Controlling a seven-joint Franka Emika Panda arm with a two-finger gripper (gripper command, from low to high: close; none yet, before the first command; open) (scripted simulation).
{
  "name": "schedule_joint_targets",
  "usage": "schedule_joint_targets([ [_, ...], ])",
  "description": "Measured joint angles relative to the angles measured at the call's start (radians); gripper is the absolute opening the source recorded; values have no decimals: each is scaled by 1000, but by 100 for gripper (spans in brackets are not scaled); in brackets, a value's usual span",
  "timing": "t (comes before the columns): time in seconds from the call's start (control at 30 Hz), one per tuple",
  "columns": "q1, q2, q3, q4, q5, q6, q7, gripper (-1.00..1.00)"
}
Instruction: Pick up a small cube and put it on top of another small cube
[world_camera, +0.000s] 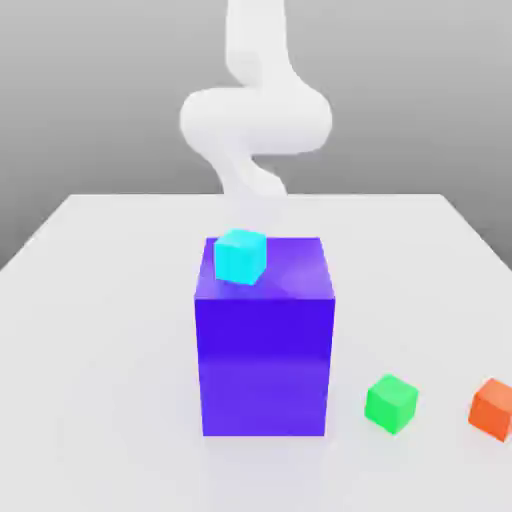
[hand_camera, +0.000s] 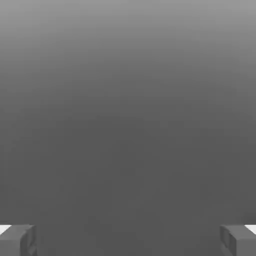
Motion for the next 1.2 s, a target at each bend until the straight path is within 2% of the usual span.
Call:
schedule_joint_targets([
  [0.33,64,367,97,83,-19,61,-14,0],
  [0.63,144,695,181,157,-84,115,8,0],
  [1.1,318,1211,225,274,-208,192,55,0],
  [1.2,348,1320,204,302,-237,252,72,0],
])
